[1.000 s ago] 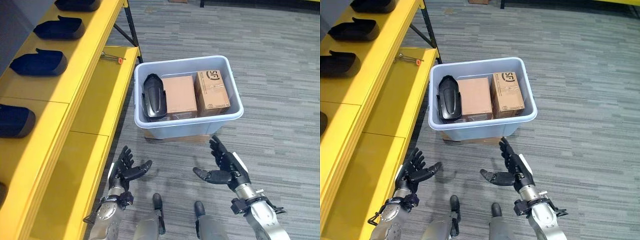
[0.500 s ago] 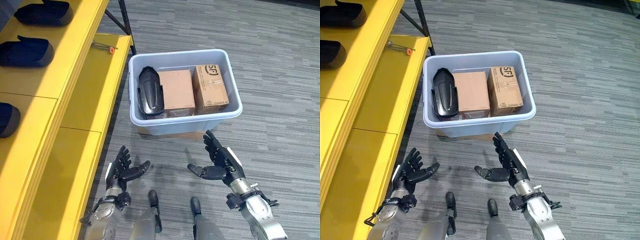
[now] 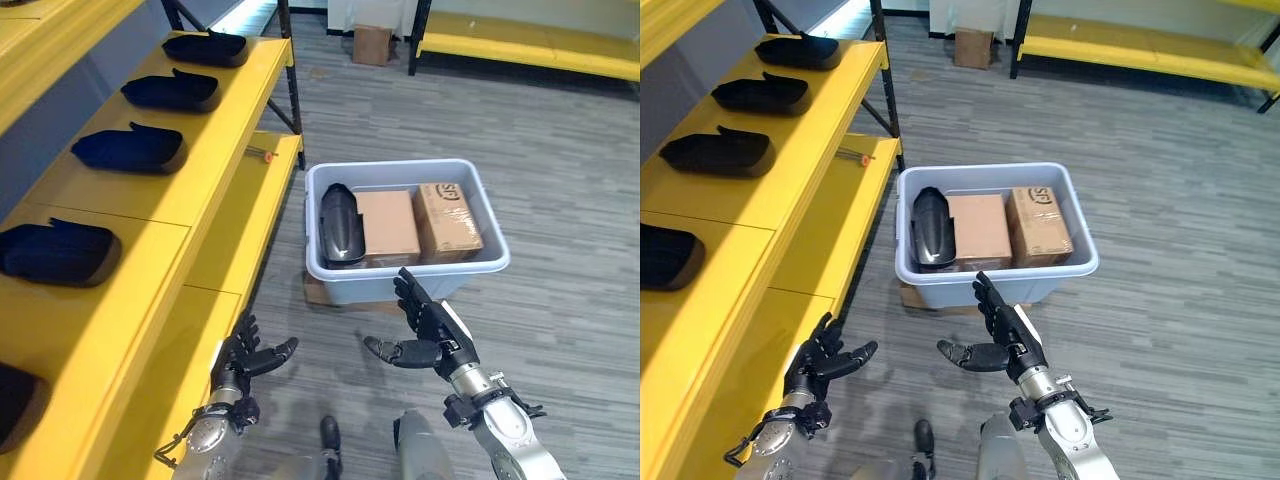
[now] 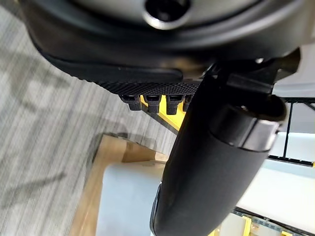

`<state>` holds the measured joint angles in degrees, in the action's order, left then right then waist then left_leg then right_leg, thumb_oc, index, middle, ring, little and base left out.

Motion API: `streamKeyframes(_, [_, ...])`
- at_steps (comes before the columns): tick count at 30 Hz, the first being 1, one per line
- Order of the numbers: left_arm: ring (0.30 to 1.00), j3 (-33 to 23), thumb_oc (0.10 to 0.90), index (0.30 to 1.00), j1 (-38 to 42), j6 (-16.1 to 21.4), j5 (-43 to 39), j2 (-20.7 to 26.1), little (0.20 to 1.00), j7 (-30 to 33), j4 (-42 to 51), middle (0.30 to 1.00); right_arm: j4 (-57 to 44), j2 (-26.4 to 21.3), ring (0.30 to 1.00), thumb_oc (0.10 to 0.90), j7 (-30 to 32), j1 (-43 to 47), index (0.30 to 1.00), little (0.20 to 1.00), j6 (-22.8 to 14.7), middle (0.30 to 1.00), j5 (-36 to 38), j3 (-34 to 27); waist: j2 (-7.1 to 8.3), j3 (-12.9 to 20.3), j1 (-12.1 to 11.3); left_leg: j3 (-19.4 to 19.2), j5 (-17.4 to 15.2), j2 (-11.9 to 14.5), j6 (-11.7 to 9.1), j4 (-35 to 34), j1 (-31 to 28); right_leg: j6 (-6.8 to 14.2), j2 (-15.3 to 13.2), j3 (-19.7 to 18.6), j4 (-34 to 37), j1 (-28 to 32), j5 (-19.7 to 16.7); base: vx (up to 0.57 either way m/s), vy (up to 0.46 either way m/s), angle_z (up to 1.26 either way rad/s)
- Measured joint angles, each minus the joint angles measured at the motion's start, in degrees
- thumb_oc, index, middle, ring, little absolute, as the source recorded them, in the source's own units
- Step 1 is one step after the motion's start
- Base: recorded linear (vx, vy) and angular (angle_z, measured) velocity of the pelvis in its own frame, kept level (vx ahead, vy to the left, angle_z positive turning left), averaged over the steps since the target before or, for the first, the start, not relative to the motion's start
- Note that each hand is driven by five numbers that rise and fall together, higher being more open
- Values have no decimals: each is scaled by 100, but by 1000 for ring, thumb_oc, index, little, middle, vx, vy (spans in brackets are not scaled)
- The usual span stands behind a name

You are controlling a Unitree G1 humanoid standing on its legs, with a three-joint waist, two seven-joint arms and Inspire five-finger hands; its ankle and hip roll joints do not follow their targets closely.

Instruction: Move parts from the plastic box to the shelf.

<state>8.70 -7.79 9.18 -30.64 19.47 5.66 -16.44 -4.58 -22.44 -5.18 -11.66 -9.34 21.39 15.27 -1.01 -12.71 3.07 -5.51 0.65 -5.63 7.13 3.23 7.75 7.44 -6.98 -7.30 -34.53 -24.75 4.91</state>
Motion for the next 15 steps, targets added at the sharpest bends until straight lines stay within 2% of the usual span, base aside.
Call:
streamKeyframes(2, [1000,3,900,1000,38,-4,2,-19,1000,-6,-132,1000,2,-29,1000,900,-3,44,1000,1000,6,1000,-1,-3,-27,-26,29,-69,-3,-72,-247,-200,-48,-28,38,290,1612,14,-234,284,-140,2])
streamKeyframes(3, [1000,-26,900,1000,67,-6,2,-34,1000,-7,-297,1000,47,27,1000,900,-3,46,1000,1000,12,1000,-6,3,139,-79,55,-546,-363,-77,-600,2,-48,50,-202,502,2700,148,-521,192,-100,13])
streamKeyframes(4, [1000,-13,900,1000,41,-9,3,-29,1000,-9,-304,1000,-34,-25,1000,900,-6,-22,1000,1000,2,1000,-6,-16,125,-108,158,-546,-253,19,-431,83,-94,234,-318,583,3184,290,-642,393,-259,40])
streamKeyframes(5, [1000,-11,900,1000,10,-18,4,-40,1000,-22,-333,1000,-25,-48,1000,900,-2,-69,1000,1000,7,1000,-48,-31,230,-185,259,-482,-323,-189,-151,76,-266,230,-530,619,3601,436,-917,315,-231,49])
streamKeyframes(8, [1000,-26,900,1000,-64,-16,4,-185,1000,-78,-322,1000,6,-57,1000,900,-4,-150,1000,1000,50,1000,-72,-53,259,-185,271,-194,-407,-274,-146,17,-467,136,-382,320,3326,594,-1174,299,-220,53])
streamKeyframes(9, [1000,19,900,1000,-68,-13,4,-210,1000,-149,-305,1000,2,-57,1000,900,-34,-142,1000,1000,56,1000,-71,-58,284,-169,271,-13,-368,-287,-131,-82,-554,128,-209,341,3285,772,-1373,344,-257,55])
streamKeyframes(12, [1000,56,900,1000,-79,-22,-3,-249,1000,-155,-279,1000,-3,-83,1000,900,-67,-79,1000,1000,68,1000,-67,-80,298,-155,283,254,-338,-266,-95,-171,-709,-26,20,541,3191,1058,-1487,267,-206,55])
streamKeyframes(13, [1000,53,900,1000,-79,-22,-6,-254,1000,-151,-246,1000,6,-92,1000,900,-65,8,1000,1000,75,1000,-64,-105,249,-152,280,294,-340,-191,-95,-183,-731,-246,71,653,3183,1067,-1446,164,-125,26])
streamKeyframes(15, [1000,57,900,1000,-44,-35,-8,-240,1000,-149,-222,1000,15,-104,1000,900,-62,130,1000,1000,77,1000,-45,-161,74,-146,299,407,-369,51,-146,-244,-790,-289,266,692,3150,1073,-1437,120,-89,18])
